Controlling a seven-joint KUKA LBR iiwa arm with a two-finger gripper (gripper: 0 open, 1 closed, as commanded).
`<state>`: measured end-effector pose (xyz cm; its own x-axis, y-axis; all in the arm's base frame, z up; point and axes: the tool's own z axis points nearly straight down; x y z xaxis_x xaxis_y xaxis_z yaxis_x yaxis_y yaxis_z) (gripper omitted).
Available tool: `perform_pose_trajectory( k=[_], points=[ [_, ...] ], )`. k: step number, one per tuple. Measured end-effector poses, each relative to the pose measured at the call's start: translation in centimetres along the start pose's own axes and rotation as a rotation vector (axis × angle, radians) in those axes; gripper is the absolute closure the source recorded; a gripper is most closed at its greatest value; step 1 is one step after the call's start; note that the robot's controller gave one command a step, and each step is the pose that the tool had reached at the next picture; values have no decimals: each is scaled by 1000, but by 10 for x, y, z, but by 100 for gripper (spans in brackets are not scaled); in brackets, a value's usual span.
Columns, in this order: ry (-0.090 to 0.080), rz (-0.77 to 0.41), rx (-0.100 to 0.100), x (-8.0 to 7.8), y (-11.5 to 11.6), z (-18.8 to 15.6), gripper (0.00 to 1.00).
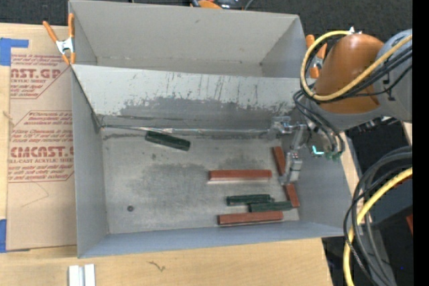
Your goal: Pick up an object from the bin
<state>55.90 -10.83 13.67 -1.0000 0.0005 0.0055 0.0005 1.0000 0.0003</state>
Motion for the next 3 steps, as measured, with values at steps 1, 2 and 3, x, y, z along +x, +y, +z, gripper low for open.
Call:
perform_pose_trajectory(
  k=[1,2,3],
  points=[
    [0,-84,-1,13,36,71,0],
    [-6,-82,1,11,34,67,100],
    [-17,-79,3,14,32,-122,100]
  ],
)
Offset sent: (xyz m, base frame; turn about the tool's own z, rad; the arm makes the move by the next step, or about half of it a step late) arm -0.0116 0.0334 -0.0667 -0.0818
